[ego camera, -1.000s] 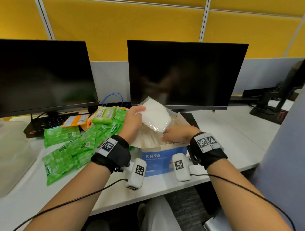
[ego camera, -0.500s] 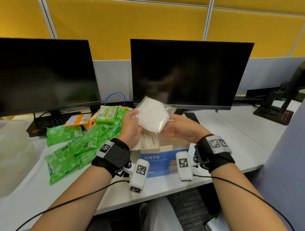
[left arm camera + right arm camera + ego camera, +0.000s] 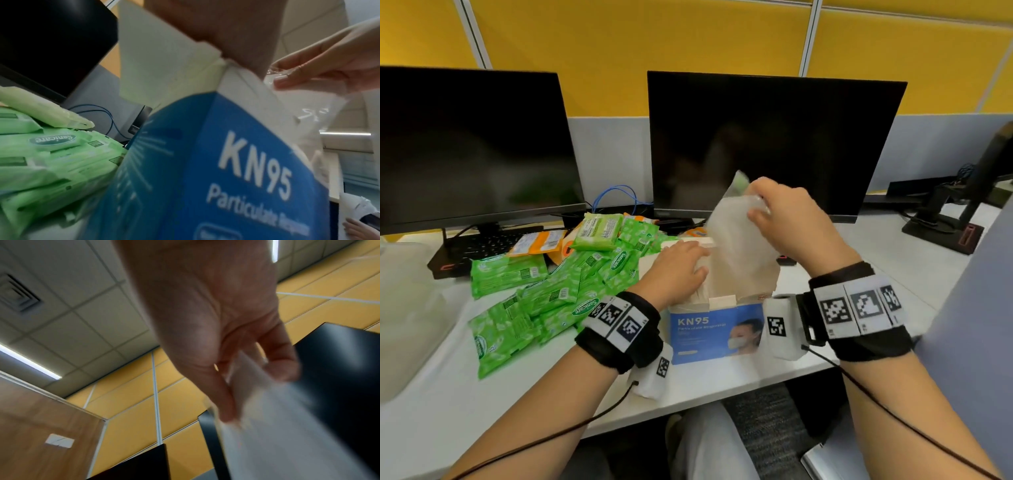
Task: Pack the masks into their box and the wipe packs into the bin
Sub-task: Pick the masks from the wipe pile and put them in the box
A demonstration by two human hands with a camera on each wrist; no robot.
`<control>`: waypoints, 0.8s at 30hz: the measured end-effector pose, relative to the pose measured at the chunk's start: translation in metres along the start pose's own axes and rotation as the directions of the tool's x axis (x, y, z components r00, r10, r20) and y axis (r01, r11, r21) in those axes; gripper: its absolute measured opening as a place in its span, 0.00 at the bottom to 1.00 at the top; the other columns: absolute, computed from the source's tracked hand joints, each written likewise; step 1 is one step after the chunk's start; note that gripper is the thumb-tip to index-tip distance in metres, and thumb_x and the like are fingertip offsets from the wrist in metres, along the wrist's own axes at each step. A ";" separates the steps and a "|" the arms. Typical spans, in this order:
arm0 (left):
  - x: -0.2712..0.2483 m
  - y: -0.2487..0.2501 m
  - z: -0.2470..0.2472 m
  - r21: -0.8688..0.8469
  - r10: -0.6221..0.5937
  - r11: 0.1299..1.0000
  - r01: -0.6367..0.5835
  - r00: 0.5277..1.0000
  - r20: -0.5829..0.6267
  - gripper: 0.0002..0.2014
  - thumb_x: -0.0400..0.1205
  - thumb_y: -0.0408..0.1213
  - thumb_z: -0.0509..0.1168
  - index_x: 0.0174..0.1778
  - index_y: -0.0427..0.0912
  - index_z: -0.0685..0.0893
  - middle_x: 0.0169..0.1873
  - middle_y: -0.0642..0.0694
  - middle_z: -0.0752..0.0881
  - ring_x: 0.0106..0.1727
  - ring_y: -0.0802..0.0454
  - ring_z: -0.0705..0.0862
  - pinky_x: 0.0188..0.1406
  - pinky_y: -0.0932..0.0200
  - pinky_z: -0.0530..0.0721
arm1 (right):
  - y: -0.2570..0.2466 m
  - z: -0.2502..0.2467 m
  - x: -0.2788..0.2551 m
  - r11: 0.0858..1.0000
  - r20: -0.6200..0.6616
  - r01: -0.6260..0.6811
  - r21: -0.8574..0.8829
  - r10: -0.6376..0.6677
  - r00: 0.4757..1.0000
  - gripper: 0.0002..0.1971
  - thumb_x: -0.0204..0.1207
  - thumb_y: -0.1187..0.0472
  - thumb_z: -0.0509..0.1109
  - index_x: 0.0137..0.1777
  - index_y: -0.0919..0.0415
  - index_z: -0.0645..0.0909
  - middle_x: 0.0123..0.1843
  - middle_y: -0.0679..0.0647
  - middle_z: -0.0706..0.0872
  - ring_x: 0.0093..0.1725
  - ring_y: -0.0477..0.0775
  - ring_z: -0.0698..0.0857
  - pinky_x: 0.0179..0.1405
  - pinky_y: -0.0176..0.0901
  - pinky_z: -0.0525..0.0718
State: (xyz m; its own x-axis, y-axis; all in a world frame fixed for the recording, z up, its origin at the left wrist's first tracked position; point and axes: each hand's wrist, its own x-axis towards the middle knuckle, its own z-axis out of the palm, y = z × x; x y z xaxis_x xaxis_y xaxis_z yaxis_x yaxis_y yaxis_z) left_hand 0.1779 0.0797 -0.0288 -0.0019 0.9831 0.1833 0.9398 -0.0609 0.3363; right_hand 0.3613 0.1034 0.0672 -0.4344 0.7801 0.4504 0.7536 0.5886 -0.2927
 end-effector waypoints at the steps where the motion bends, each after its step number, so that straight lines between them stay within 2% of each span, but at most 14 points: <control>1: 0.001 -0.001 0.002 0.041 -0.019 0.999 0.018 1.000 0.016 0.22 0.86 0.43 0.54 0.77 0.48 0.69 0.79 0.47 0.67 0.81 0.50 0.62 0.81 0.45 0.56 | -0.005 0.000 -0.002 0.997 0.077 0.010 -0.073 -0.004 0.997 0.11 0.83 0.56 0.62 0.64 0.52 0.74 0.51 0.52 0.82 0.48 0.56 0.82 0.43 0.49 0.80; 3: 0.000 0.000 0.004 0.080 -0.071 0.994 0.069 0.997 0.023 0.22 0.87 0.44 0.51 0.78 0.49 0.67 0.82 0.47 0.61 0.83 0.49 0.55 0.83 0.44 0.48 | -0.013 0.008 -0.004 0.984 0.181 0.026 -0.178 0.007 0.984 0.11 0.82 0.58 0.62 0.63 0.52 0.75 0.54 0.55 0.84 0.52 0.59 0.83 0.48 0.52 0.82; 5: -0.002 -0.001 0.006 0.081 -0.103 0.992 0.101 0.994 0.024 0.22 0.88 0.45 0.48 0.79 0.50 0.66 0.82 0.49 0.59 0.84 0.50 0.53 0.82 0.43 0.45 | -0.019 0.024 -0.004 0.966 0.236 0.036 -0.255 0.026 0.971 0.14 0.83 0.61 0.61 0.66 0.54 0.76 0.60 0.58 0.83 0.58 0.61 0.83 0.50 0.52 0.80; 7: -0.003 -0.003 0.006 0.069 -0.124 0.990 0.122 0.992 0.017 0.21 0.88 0.45 0.47 0.78 0.53 0.66 0.82 0.50 0.60 0.84 0.49 0.53 0.82 0.41 0.46 | -0.020 0.040 -0.004 0.947 0.300 0.005 -0.320 0.096 0.949 0.15 0.84 0.64 0.58 0.68 0.58 0.77 0.63 0.59 0.82 0.61 0.61 0.83 0.53 0.51 0.80; 10: -0.004 -0.006 0.005 0.024 -0.147 0.989 0.148 0.989 -0.010 0.20 0.88 0.44 0.47 0.77 0.55 0.68 0.79 0.51 0.65 0.81 0.49 0.58 0.81 0.39 0.54 | -0.015 0.064 -0.007 0.919 0.411 -0.044 -0.392 0.218 0.885 0.15 0.85 0.67 0.55 0.66 0.64 0.78 0.64 0.60 0.82 0.62 0.59 0.83 0.58 0.48 0.79; 13: -0.005 -0.008 0.006 -0.035 -0.169 0.985 0.167 0.985 -0.033 0.19 0.88 0.44 0.47 0.74 0.56 0.69 0.77 0.52 0.68 0.79 0.49 0.60 0.78 0.40 0.60 | -0.008 0.087 0.000 0.910 0.533 -0.099 -0.404 0.321 0.783 0.16 0.85 0.66 0.57 0.70 0.69 0.74 0.70 0.63 0.79 0.69 0.61 0.78 0.70 0.51 0.74; 15: -0.006 -0.009 0.007 -0.067 -0.177 0.983 0.173 0.983 -0.053 0.18 0.88 0.44 0.47 0.74 0.56 0.70 0.76 0.53 0.69 0.78 0.49 0.61 0.77 0.43 0.62 | -0.011 0.094 0.006 0.896 0.597 -0.191 -0.400 0.413 0.688 0.19 0.84 0.65 0.59 0.73 0.71 0.70 0.73 0.64 0.75 0.72 0.62 0.75 0.73 0.53 0.70; 17: -0.007 -0.009 0.006 -0.117 -0.182 0.978 0.172 0.980 -0.075 0.19 0.88 0.43 0.47 0.74 0.56 0.69 0.75 0.52 0.71 0.78 0.49 0.62 0.76 0.46 0.63 | -0.013 0.094 0.010 0.878 0.627 -0.278 -0.389 0.474 0.619 0.20 0.85 0.64 0.58 0.75 0.71 0.68 0.74 0.65 0.74 0.73 0.63 0.73 0.73 0.52 0.70; 19: -0.009 -0.007 0.006 -0.177 -0.194 0.968 0.176 0.977 -0.091 0.19 0.88 0.44 0.47 0.75 0.55 0.69 0.75 0.50 0.71 0.77 0.48 0.63 0.75 0.46 0.63 | -0.016 0.091 0.010 0.879 0.647 -0.378 -0.290 0.471 0.600 0.20 0.86 0.61 0.57 0.75 0.68 0.68 0.74 0.63 0.73 0.73 0.63 0.73 0.72 0.51 0.70; 21: -0.012 -0.006 0.005 -0.225 -0.218 0.956 0.191 0.970 -0.106 0.19 0.88 0.44 0.48 0.75 0.54 0.69 0.75 0.49 0.72 0.77 0.47 0.64 0.75 0.46 0.63 | -0.023 0.090 0.008 0.930 0.675 -0.336 -0.152 0.346 0.652 0.20 0.84 0.60 0.61 0.73 0.66 0.72 0.71 0.63 0.77 0.70 0.63 0.77 0.68 0.52 0.74; 22: -0.014 -0.008 0.003 -0.218 -0.234 0.954 0.206 0.966 -0.111 0.19 0.88 0.45 0.48 0.75 0.54 0.70 0.75 0.48 0.72 0.77 0.46 0.64 0.74 0.46 0.64 | -0.030 0.091 0.007 0.947 0.712 -0.307 -0.093 0.279 0.645 0.20 0.83 0.60 0.62 0.73 0.66 0.73 0.68 0.62 0.79 0.67 0.62 0.79 0.66 0.52 0.77; 23: -0.016 -0.010 -0.001 -0.181 -0.251 0.957 0.229 0.961 -0.112 0.18 0.88 0.47 0.48 0.74 0.55 0.71 0.74 0.48 0.72 0.76 0.45 0.65 0.72 0.45 0.64 | -0.038 0.093 0.006 0.944 0.757 -0.330 -0.010 0.223 0.614 0.20 0.83 0.61 0.61 0.73 0.66 0.72 0.62 0.61 0.81 0.61 0.60 0.81 0.61 0.49 0.81; 24: -0.018 -0.013 -0.005 -0.121 -0.270 0.959 0.257 0.957 -0.108 0.18 0.88 0.48 0.48 0.72 0.56 0.72 0.73 0.47 0.72 0.74 0.44 0.65 0.70 0.45 0.64 | -0.044 0.096 0.004 0.910 0.798 -0.403 0.099 0.170 0.578 0.19 0.84 0.62 0.60 0.73 0.67 0.71 0.55 0.60 0.81 0.52 0.57 0.81 0.51 0.45 0.85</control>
State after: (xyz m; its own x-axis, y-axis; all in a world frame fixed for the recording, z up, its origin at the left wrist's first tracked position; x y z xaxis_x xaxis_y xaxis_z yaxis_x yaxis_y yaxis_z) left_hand 0.1639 0.0614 -0.0316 -0.2923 0.9384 0.1844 0.8593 0.1731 0.4812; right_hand 0.2788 0.1017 0.0006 -0.5172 0.7201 -0.4626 0.8119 0.2419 -0.5313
